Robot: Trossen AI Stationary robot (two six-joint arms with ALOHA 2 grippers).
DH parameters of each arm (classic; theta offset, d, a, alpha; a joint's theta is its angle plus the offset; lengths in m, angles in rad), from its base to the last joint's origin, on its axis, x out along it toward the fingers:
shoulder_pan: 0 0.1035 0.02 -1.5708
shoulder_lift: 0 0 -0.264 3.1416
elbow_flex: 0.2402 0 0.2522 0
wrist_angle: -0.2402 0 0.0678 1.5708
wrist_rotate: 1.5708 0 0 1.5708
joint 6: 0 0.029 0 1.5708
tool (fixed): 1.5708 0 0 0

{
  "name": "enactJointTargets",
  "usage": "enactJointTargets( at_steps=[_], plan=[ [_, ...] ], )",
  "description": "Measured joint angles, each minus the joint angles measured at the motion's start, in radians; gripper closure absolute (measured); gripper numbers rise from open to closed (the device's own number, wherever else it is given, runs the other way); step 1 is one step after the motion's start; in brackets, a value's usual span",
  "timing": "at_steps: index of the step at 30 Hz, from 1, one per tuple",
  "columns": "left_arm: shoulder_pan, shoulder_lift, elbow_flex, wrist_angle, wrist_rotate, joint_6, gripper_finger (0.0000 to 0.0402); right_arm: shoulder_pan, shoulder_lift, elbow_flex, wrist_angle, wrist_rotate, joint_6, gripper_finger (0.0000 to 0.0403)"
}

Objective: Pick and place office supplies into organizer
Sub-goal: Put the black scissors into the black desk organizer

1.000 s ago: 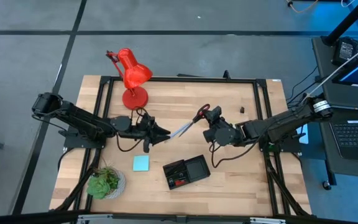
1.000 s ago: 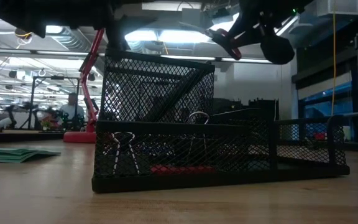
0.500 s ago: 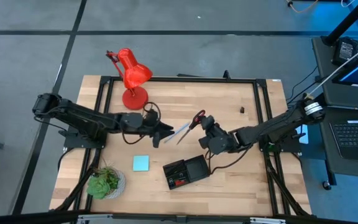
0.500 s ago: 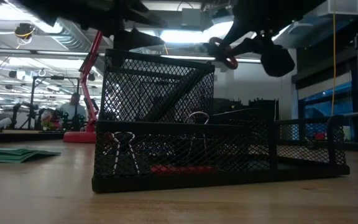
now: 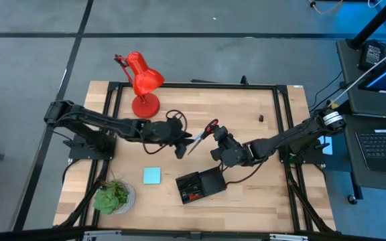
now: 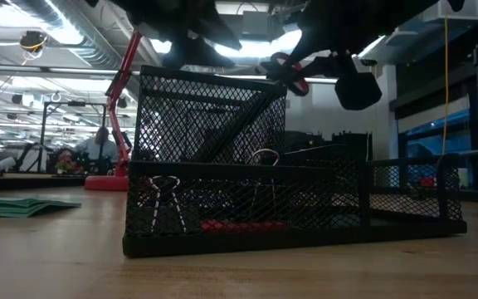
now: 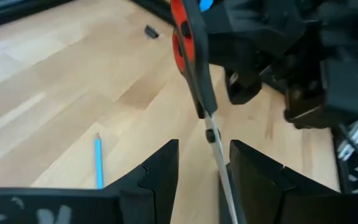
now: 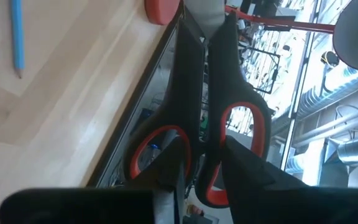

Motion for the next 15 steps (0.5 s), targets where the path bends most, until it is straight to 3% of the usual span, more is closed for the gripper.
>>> enactJointTargets(
  at_steps=[15],
  plan=[
    [0.011,0.214,0.299,-0.26,-0.01,0.087,0.0263,0.0,-0.001,0.0,0.014,0.0,0.006,0.0324]
  ],
)
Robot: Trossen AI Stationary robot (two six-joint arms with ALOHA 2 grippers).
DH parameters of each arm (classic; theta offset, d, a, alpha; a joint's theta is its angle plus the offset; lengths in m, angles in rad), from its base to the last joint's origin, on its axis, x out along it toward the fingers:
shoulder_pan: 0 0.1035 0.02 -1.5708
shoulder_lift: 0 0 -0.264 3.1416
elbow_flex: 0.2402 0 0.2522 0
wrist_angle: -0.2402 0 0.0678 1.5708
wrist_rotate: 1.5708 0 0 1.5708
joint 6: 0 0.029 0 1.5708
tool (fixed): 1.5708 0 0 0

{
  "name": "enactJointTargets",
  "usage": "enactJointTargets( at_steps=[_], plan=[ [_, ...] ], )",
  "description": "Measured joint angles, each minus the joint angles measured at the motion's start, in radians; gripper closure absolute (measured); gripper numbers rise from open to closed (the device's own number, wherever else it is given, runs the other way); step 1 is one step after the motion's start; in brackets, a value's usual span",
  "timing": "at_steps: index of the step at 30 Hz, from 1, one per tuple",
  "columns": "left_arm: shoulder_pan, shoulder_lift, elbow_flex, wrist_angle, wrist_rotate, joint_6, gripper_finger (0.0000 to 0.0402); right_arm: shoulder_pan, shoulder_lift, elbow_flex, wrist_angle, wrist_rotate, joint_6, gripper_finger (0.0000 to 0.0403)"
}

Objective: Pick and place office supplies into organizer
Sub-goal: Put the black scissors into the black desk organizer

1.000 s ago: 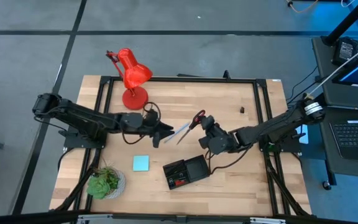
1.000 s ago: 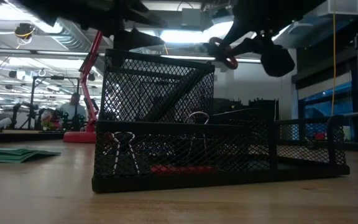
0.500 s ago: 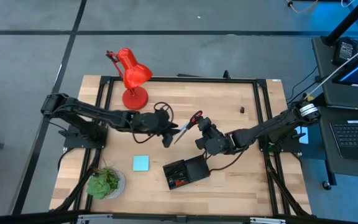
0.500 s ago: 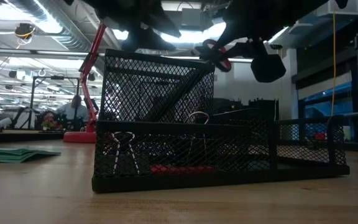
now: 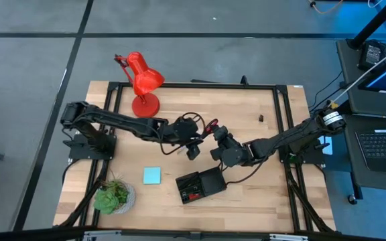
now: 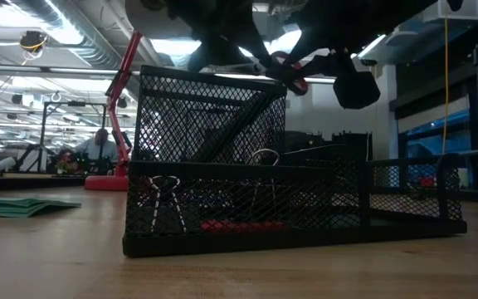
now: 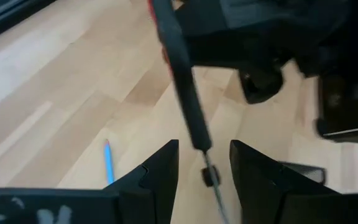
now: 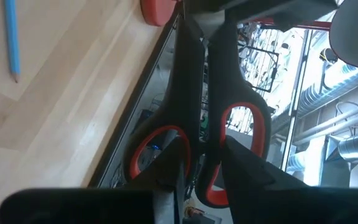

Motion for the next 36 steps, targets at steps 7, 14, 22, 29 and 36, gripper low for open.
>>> enactJointTargets(
  at_steps=[7,14,22,29,36],
  plan=[
    [0.025,0.062,0.051,-0.018,-0.015,0.0,0.0263,0.0,0.0,0.0,0.003,0.0,0.026,0.0324],
    [0.043,0.065,0.059,-0.015,-0.008,0.0,0.0263,0.0,0.0,0.0,0.006,0.001,0.028,0.0324],
    [0.043,0.065,0.059,-0.008,-0.007,0.013,0.0322,0.0,0.0,0.0,0.007,0.001,0.028,0.0318],
    [0.04,0.065,0.058,-0.007,-0.005,0.082,0.0373,0.001,-0.002,0.0,0.004,0.01,0.029,0.0297],
    [0.039,0.065,0.058,-0.009,0.002,0.086,0.0373,0.005,-0.002,0.0,0.004,0.003,0.078,0.0291]
  ],
)
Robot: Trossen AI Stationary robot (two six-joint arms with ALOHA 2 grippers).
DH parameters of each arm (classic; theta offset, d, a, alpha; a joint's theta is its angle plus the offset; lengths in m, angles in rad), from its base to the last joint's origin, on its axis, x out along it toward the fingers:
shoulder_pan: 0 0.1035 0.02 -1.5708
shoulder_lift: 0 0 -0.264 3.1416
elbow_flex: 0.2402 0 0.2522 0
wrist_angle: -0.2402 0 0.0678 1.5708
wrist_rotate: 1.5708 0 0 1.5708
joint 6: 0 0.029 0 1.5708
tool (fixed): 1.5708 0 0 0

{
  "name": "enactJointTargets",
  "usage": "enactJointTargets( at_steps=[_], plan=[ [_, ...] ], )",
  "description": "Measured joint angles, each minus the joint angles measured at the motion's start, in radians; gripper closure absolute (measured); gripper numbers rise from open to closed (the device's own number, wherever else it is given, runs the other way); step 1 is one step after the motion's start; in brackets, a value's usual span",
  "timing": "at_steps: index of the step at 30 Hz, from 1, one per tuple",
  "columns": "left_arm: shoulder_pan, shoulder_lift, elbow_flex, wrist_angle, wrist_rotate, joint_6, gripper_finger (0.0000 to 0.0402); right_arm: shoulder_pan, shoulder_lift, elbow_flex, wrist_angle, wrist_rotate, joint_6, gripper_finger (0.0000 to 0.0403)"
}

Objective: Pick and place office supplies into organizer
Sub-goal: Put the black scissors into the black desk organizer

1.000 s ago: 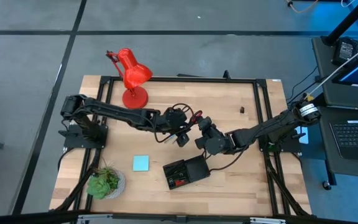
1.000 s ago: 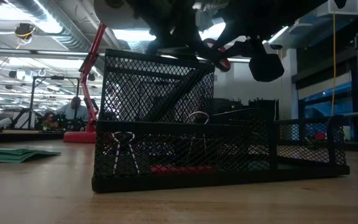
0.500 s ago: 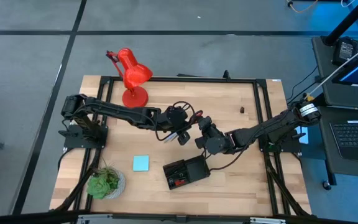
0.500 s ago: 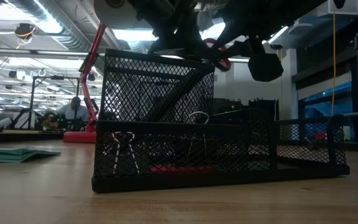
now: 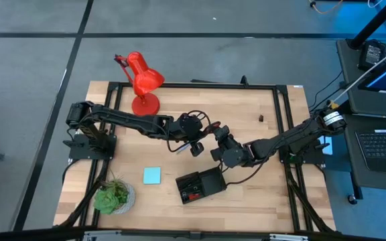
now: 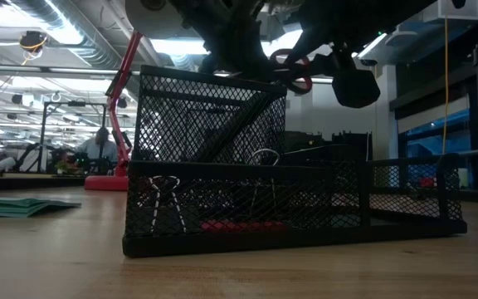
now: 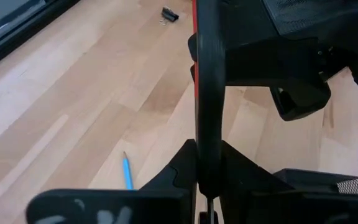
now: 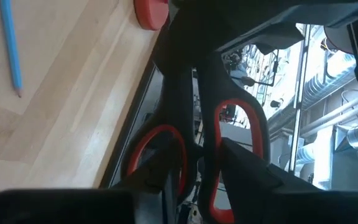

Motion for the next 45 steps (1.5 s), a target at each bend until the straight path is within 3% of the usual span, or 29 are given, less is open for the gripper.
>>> enactJointTargets(
  at_steps=[5,10,17,20,24,30,34,45],
  plan=[
    [-0.001,0.0,0.0,0.002,0.01,-0.001,0.0373,0.007,0.0,0.0,0.004,-0.014,0.005,0.0272],
    [-0.003,-0.006,0.0,0.002,0.017,-0.002,0.0373,0.035,-0.021,0.001,-0.001,-0.005,0.114,0.0222],
    [-0.001,-0.023,0.0,-0.009,0.006,0.031,0.0373,0.077,-0.104,0.002,-0.025,0.15,0.296,0.0157],
    [-0.007,-0.049,0.0,-0.007,-0.006,0.053,0.0373,0.093,-0.152,0.002,-0.126,0.127,0.436,0.015],
    [-0.029,-0.086,0.0,-0.007,-0.068,0.095,0.0373,0.099,-0.245,0.002,-0.368,0.011,0.725,0.0148],
    [-0.111,-0.149,-0.002,0.026,-0.231,0.171,0.0373,0.098,-0.372,0.001,-0.664,-0.089,1.138,0.0148],
    [-0.184,-0.174,-0.051,0.18,-0.272,0.217,0.0373,0.097,-0.412,-0.002,-0.738,-0.088,1.276,0.0148],
    [-0.348,-0.174,-0.353,0.772,-0.314,0.223,0.0373,0.098,-0.413,-0.099,-0.719,-0.094,1.383,0.0148]
  ],
)
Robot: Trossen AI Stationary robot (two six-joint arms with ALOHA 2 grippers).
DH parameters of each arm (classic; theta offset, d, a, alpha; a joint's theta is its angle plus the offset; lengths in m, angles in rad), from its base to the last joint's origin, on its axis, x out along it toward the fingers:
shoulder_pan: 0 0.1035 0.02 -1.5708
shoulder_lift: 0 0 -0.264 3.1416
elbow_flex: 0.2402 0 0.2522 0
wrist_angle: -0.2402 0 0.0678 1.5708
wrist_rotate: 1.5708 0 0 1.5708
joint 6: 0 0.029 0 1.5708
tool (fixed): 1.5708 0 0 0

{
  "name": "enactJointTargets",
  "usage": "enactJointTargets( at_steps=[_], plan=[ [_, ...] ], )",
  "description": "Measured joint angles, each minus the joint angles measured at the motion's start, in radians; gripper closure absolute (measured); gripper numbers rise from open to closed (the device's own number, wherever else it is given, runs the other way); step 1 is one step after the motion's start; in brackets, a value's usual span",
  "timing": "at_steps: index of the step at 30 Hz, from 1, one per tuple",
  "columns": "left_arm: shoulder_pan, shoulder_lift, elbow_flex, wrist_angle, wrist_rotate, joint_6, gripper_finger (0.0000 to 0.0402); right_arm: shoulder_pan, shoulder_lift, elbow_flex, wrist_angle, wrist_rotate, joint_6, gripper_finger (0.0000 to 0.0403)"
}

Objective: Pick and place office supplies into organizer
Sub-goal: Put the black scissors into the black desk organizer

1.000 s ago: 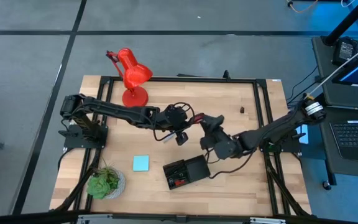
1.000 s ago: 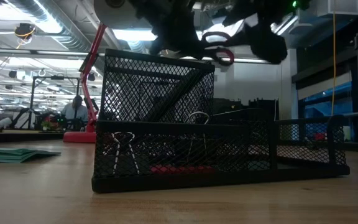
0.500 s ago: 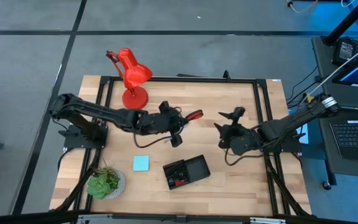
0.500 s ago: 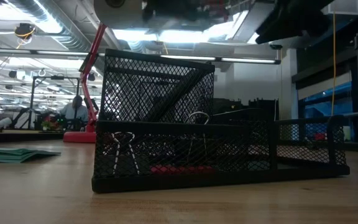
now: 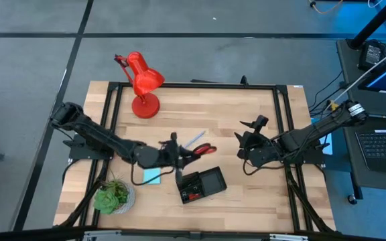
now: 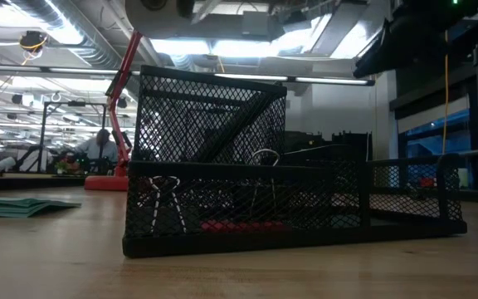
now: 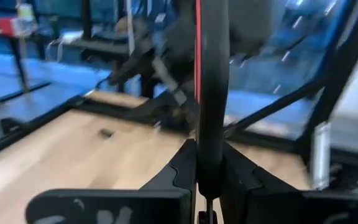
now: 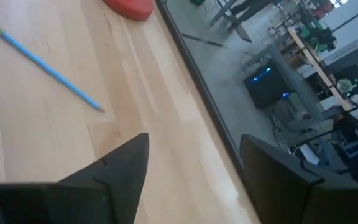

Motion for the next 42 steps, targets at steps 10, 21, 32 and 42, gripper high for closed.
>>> enactJointTargets(
  at_steps=[10,21,32,42],
  plan=[
    [-0.068,0.134,-0.26,0.642,-0.017,-0.023,0.0373,0.0,0.0,-0.104,0.099,0.0,0.079,0.0148],
    [-0.08,0.396,-0.223,0.892,-0.057,-0.039,0.0373,0.0,0.001,-0.117,0.153,0.0,0.082,0.0148],
    [-0.127,0.494,-0.222,0.95,-0.075,-0.015,0.0373,0.0,0.001,-0.117,0.154,0.0,0.082,0.0148],
    [-0.137,0.513,-0.222,0.902,-0.094,-0.021,0.0373,0.0,0.001,-0.117,0.158,0.0,0.085,0.0148]
  ],
)
